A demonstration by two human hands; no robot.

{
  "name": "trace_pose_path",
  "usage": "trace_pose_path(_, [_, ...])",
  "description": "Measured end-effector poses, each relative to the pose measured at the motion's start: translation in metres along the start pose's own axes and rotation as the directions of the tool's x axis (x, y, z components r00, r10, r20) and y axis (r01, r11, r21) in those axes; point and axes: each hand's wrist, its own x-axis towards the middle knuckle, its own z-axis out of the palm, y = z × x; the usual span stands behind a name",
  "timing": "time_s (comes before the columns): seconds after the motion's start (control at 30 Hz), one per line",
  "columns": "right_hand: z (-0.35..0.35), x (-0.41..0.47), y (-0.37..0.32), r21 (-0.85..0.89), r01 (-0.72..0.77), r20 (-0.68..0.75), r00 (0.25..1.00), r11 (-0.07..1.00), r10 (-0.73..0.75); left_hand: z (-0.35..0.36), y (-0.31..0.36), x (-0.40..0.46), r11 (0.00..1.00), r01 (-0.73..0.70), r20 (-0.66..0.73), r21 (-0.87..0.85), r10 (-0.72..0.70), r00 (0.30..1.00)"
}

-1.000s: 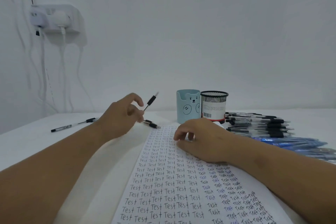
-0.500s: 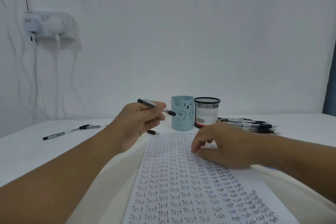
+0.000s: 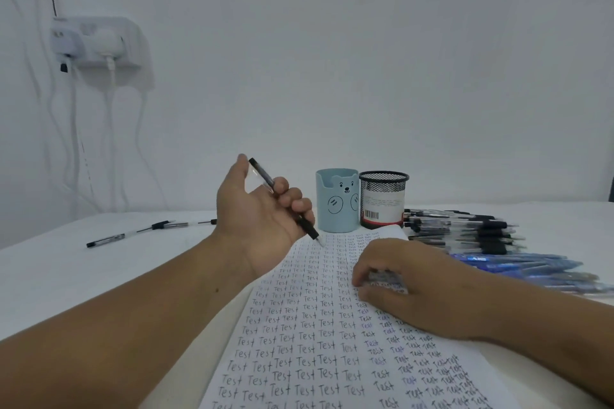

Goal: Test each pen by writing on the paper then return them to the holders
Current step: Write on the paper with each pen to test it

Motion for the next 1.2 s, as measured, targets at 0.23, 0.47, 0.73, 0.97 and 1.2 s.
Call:
trace_pose_path(0.23, [0.001,0.004,-0.003,0.031,-0.046,0.002,0.999,0.998,0.046,0.005,-0.003,-0.005,0.999,-0.038,-0.023,-0.026,0.037,0.999])
trace_pose_path(0.47, [-0.001,0.002,0.003,0.537,-0.172,-0.058,0.969,0.826,0.240,0.008,-0.014,-0.012,0.997,-0.036,0.045,-0.062,0.039,0.998])
trace_pose_path(0.73, [-0.002,0.009,0.006,0.021,-0.004,-0.424,0.906,1.000,0.012,0.007,-0.027,-0.012,0.982,0.097,0.225,0.161,-0.133,0.965])
trace_pose_path(0.97, [-0.029,-0.003,-0.002,0.081,-0.243,-0.328,0.909,0.967,0.256,0.007,-0.042,-0.015,0.593,-0.073,0.222,0.802,-0.183,0.958])
trace_pose_path(1.2, [-0.042,-0.019,-0.016,0.734,-0.310,0.121,0.935,0.605,0.332,-0.012,-0.037,-0.022,-0.167,-0.337,0.229,0.927,-0.460,0.858])
